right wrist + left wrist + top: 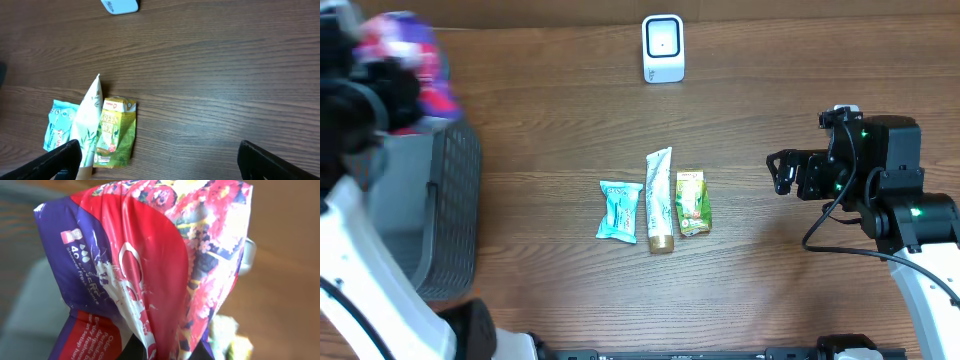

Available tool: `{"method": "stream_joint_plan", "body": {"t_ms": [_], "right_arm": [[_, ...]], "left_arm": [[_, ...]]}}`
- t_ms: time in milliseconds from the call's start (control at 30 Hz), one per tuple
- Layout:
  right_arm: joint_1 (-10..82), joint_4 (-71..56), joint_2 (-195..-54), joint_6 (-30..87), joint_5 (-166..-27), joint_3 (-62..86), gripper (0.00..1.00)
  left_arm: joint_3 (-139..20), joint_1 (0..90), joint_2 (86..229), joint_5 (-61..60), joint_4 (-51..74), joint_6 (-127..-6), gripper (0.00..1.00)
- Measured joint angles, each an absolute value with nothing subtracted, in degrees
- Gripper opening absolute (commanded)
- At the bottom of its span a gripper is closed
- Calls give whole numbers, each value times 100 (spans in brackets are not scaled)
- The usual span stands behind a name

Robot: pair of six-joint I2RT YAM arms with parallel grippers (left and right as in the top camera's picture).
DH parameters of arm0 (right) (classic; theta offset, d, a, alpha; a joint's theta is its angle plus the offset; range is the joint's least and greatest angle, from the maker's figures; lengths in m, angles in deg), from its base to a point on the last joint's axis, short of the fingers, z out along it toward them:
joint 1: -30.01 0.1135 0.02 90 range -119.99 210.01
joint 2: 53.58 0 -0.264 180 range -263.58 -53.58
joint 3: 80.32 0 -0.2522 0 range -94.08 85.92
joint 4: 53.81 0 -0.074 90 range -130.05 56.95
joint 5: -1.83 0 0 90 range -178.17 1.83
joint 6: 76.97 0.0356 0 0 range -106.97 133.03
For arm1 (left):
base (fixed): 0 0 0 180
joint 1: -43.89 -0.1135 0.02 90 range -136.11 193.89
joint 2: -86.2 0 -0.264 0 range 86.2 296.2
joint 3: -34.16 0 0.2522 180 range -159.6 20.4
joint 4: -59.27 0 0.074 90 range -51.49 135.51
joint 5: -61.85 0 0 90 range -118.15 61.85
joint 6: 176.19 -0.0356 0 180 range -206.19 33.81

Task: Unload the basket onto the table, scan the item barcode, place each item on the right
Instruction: 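Lift the pink-purple pack out and place it left of the tissue pack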

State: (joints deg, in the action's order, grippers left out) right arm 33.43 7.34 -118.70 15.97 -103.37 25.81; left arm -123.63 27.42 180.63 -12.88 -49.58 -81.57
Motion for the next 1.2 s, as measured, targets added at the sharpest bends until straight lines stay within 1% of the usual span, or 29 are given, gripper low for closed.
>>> {"method": "stream_joint_plan", "body": {"t_ms": [67,200,300,400,533,667,1000,1067,1100,1167,1200], "right_arm": [[3343,734,-11870,1599,-10337,2581,100],[3343,734,-11870,1597,-10340,2581,100],[3343,732,-11870,1597,-10337,2581,100],[3343,732,-11870,1601,-10337,2581,100],[3343,734,-11870,1597,-10337,2581,100],[3343,734,-11870,1595,-10337,2581,100],[3343,737,-11870,1599,-10337,2581,100],[3343,737,-11870,1599,-10340,2581,100],[3343,734,-11870,1599,-10337,2581,100],[3343,737,-11870,1597,-10340,2581,100],[3343,732,-11870,1597,-10337,2581,100]], "left_arm": [[-12363,3480,17978,-1240,-5113,-8176,4],[-12006,4556,17934,-1360,-5119,-8043,4],[-11416,5222,17986,-1815,-5117,-7698,4],[-10680,5638,18102,-2475,-5045,-7090,4],[-9432,5845,18242,-3336,-4732,-6111,4],[-8092,5843,18277,-3777,-3937,-5580,4],[-5089,5843,18286,-3740,-1235,-5260,4],[-4684,5843,18286,-3734,-838,-5239,6],[-4486,5843,18286,-3731,-663,-5221,12],[-4221,5845,18286,-3734,-368,-5199,47],[-4151,5852,18286,-3714,-274,-5206,60]]}}
